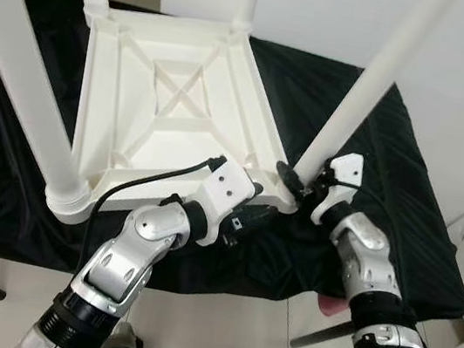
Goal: Building children table
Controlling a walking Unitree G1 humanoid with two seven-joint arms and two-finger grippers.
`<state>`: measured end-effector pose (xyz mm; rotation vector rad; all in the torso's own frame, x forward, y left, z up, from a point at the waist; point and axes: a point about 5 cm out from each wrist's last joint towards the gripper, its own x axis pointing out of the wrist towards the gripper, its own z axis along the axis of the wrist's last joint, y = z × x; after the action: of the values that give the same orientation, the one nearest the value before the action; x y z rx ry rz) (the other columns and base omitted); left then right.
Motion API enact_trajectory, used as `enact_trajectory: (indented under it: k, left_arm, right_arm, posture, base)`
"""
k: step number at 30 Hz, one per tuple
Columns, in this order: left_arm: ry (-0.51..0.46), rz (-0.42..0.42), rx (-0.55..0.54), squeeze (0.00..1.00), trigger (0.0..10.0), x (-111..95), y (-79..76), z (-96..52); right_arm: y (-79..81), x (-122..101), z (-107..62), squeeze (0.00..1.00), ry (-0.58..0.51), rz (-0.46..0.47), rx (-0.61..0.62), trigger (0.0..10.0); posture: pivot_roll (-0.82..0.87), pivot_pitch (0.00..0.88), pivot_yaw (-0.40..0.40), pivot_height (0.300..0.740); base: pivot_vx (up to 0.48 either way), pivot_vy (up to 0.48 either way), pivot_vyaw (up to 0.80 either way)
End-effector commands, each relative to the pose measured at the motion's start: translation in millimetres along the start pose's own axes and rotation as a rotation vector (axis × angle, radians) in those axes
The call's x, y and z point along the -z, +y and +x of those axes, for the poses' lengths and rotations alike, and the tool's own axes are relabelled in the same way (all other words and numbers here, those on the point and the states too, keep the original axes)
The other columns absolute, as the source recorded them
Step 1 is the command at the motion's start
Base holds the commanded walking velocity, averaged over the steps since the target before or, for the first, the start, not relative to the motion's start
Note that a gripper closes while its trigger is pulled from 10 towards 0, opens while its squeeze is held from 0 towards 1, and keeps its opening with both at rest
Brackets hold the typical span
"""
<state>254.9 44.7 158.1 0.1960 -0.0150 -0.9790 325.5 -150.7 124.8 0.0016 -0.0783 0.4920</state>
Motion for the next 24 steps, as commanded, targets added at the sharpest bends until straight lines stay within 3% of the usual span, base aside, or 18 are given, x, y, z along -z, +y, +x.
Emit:
enact_trajectory:
  k: [1,7,11,18,19,24]
  left_arm:
    - [0.005,0.002,-0.031,0.00,10.0,0,-1.6,-0.4]
    - [0.005,0.002,-0.017,0.00,10.0,0,-3.3,0.9]
    - [0.004,0.002,-0.013,0.00,10.0,0,-4.2,1.4]
    - [0.003,0.004,-0.003,0.00,10.0,0,-6.3,2.8]
    - [0.001,0.005,-0.005,0.00,10.0,-1,-6.1,3.3]
    - [-0.001,0.004,-0.009,0.00,10.0,-1,-5.7,4.2]
  right_arm:
    - [9.8,1,-1.5,0.00,0.021,0.031,0.092,10.0]
    - [21.4,-1,-11.3,0.00,0.050,0.016,0.436,10.0]
    - [31.5,0,-12.4,0.00,0.066,0.044,0.453,10.0]
    - [31.0,-3,-20.7,0.00,0.106,0.082,0.504,10.0]
    - [34.1,-5,-19.4,1.00,0.091,0.118,0.487,10.0]
    - [35.0,-10,-16.6,1.00,0.061,0.169,0.455,10.0]
  posture:
    - [-0.11,0.032,-0.061,0.740]
    - [-0.11,0.025,-0.063,0.740]
    - [-0.11,0.022,-0.065,0.740]
    - [-0.11,0.013,-0.070,0.740]
    - [-0.11,0.011,-0.075,0.740]
    - [-0.11,0.006,-0.078,0.740]
  base:
    - [0.000,0.000,0.00]
    - [0.000,0.000,0.00]
    - [0.000,0.000,0.00]
    - [0.000,0.000,0.00]
    - [0.000,0.000,0.00]
    - [0.000,0.000,0.00]
